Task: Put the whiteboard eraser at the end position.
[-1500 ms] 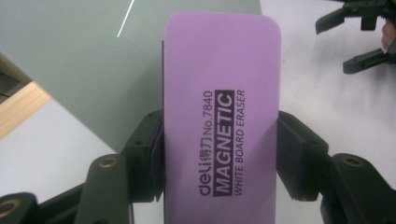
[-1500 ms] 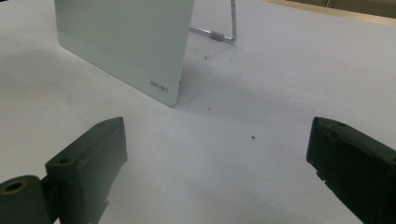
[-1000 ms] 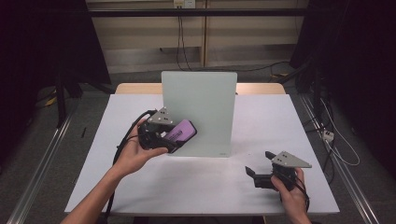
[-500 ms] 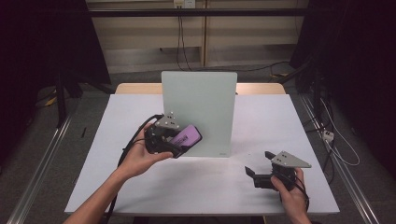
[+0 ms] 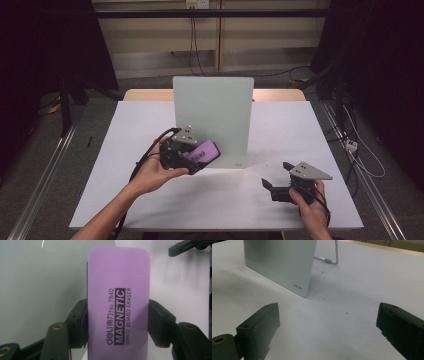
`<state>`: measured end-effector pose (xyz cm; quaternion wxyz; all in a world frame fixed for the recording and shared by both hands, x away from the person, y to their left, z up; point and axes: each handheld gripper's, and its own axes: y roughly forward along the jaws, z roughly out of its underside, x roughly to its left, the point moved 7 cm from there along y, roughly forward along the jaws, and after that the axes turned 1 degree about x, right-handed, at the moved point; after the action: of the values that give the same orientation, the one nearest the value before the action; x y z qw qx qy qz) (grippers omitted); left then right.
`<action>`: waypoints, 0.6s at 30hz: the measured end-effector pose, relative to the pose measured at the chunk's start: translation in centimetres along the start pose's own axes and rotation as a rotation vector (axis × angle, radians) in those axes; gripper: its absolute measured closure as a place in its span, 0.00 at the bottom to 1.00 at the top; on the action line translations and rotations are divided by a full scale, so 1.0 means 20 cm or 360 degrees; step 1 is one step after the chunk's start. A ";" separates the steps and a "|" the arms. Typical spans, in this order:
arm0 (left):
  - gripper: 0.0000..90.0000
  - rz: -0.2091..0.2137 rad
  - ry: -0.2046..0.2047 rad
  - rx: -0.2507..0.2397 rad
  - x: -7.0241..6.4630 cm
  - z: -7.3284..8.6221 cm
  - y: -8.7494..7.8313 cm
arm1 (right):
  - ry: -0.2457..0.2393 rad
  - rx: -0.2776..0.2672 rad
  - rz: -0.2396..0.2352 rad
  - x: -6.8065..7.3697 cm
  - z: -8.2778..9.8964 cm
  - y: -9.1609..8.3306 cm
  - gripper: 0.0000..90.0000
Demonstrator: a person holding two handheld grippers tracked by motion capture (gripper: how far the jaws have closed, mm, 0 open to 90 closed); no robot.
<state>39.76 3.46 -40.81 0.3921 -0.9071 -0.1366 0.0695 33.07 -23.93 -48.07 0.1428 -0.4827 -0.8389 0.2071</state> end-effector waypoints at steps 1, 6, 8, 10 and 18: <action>0.46 0.0004 0.0003 -0.0002 0.00 0.00 0.01 | -0.0001 0.0000 -0.0001 0.00 0.00 0.00 0.06; 0.46 0.0040 0.0010 0.0035 -0.03 0.01 0.06 | -0.0001 0.0003 -0.0005 0.00 0.00 0.00 0.06; 0.46 0.0058 0.0018 0.0043 -0.05 0.01 0.07 | -0.0007 0.0003 -0.0004 0.00 0.00 0.01 0.06; 0.46 0.0057 0.0022 0.0052 -0.05 0.01 0.08 | -0.0007 0.0003 -0.0005 0.01 0.00 0.00 0.06; 0.46 0.0106 0.0041 0.0137 -0.08 0.05 0.14 | -0.0008 0.0004 -0.0006 0.01 0.00 0.00 0.06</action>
<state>38.53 1.76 -43.55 0.4299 -0.8942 -0.0983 0.0766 33.08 -23.79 -48.10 0.1417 -0.4805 -0.8398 0.2093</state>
